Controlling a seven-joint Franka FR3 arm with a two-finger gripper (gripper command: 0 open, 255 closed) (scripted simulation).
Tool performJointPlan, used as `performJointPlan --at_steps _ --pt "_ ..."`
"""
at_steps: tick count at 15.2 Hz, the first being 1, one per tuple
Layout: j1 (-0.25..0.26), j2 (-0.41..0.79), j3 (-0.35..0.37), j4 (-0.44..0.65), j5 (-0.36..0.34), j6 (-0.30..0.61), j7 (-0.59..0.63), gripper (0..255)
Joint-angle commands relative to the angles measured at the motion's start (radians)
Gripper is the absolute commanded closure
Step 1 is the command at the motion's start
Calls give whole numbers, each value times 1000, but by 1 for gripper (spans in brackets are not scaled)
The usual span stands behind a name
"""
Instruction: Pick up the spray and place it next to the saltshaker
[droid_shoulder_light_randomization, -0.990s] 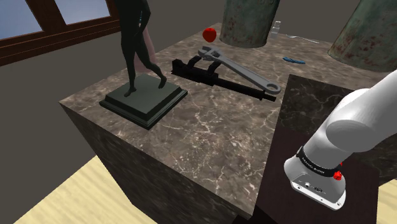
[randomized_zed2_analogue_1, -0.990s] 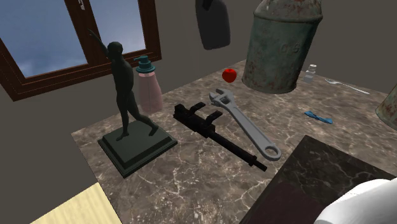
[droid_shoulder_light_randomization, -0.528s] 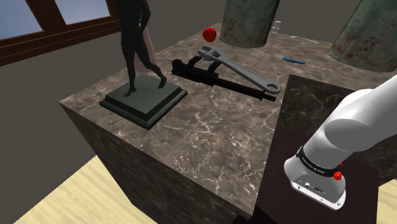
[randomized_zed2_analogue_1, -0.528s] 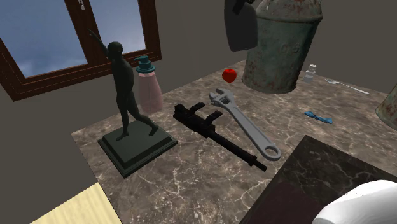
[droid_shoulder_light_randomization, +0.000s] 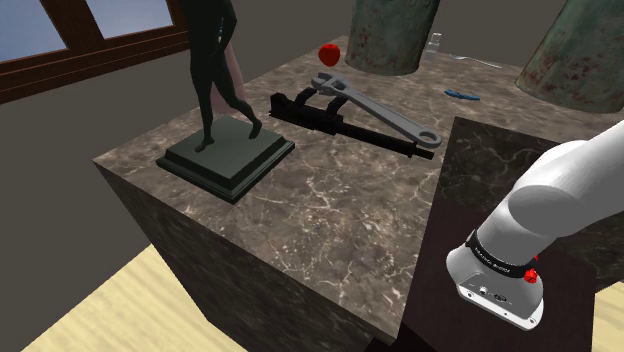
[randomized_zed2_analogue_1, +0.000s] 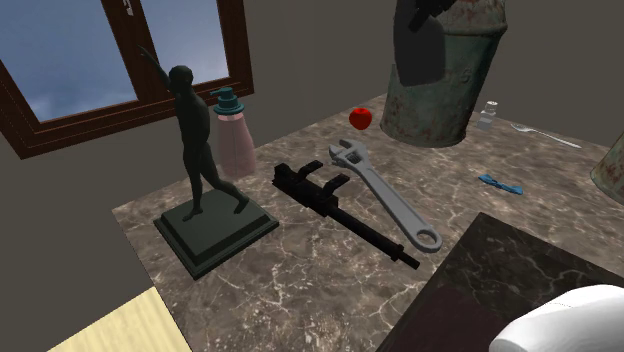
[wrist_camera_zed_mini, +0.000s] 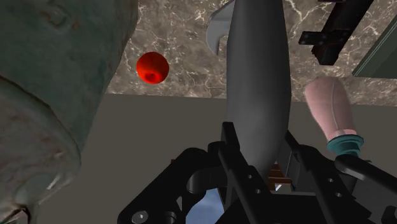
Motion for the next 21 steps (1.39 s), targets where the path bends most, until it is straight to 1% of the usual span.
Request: performJointPlan --at_steps 1,7,13,17,21 --pt "-8 13 -46 5 9 -4 -56 255" --pt "-32 63 -176 31 39 -22 -210 255" --pt "-56 159 -318 105 97 -57 -371 255" --pt "-79 256 -421 186 164 -98 -486 255" --pt "-130 390 -524 299 271 -161 -606 255"
